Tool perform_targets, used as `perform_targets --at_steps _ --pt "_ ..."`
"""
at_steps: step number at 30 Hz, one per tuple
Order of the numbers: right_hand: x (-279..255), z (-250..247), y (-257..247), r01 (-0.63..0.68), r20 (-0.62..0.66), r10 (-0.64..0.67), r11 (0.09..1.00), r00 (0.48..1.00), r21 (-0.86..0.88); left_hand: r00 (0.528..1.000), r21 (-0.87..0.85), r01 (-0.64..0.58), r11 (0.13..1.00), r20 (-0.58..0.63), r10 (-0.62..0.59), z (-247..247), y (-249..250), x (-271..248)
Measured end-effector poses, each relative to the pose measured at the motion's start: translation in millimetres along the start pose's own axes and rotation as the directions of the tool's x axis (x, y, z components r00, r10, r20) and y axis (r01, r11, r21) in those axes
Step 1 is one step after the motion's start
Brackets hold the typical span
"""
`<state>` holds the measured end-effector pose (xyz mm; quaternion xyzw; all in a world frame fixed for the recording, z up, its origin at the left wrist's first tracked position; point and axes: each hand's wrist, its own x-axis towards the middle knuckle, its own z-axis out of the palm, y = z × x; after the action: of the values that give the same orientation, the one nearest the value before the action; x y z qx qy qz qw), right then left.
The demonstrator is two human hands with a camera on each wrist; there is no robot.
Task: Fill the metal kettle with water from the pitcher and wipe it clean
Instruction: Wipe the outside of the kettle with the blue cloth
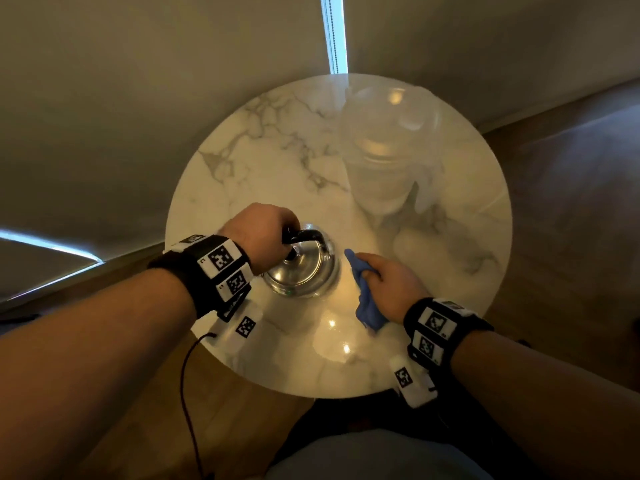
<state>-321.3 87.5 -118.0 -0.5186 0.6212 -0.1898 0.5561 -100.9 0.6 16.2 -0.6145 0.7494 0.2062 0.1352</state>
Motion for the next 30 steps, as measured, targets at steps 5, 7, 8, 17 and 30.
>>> perform_targets --at_steps 5,7,8,17,30 --pt "-20.8 -12.4 -2.6 -0.003 0.017 0.0 0.985 1.0 0.174 0.983 0.181 -0.141 0.973 0.139 0.116 -4.5 -1.5 -2.3" --pt "-23.7 -13.6 1.9 0.007 0.013 -0.01 0.977 1.0 0.212 0.964 0.235 -0.214 0.948 0.206 0.167 -6.0 -4.9 -1.1" --pt "-23.6 -13.0 5.2 0.008 0.009 -0.01 0.973 1.0 0.23 0.952 0.257 -0.256 0.932 0.237 0.196 -6.7 -6.8 -0.8" --pt "-31.1 7.9 7.5 0.129 -0.025 -0.127 0.99 0.992 0.058 0.764 0.309 -0.629 0.713 0.413 0.496 -7.0 -7.0 -4.8" --pt "-24.7 50.8 12.7 0.158 -0.191 -0.152 0.987 0.97 0.014 0.869 -0.176 -0.462 0.869 -0.284 0.405 47.0 -36.4 -43.4"
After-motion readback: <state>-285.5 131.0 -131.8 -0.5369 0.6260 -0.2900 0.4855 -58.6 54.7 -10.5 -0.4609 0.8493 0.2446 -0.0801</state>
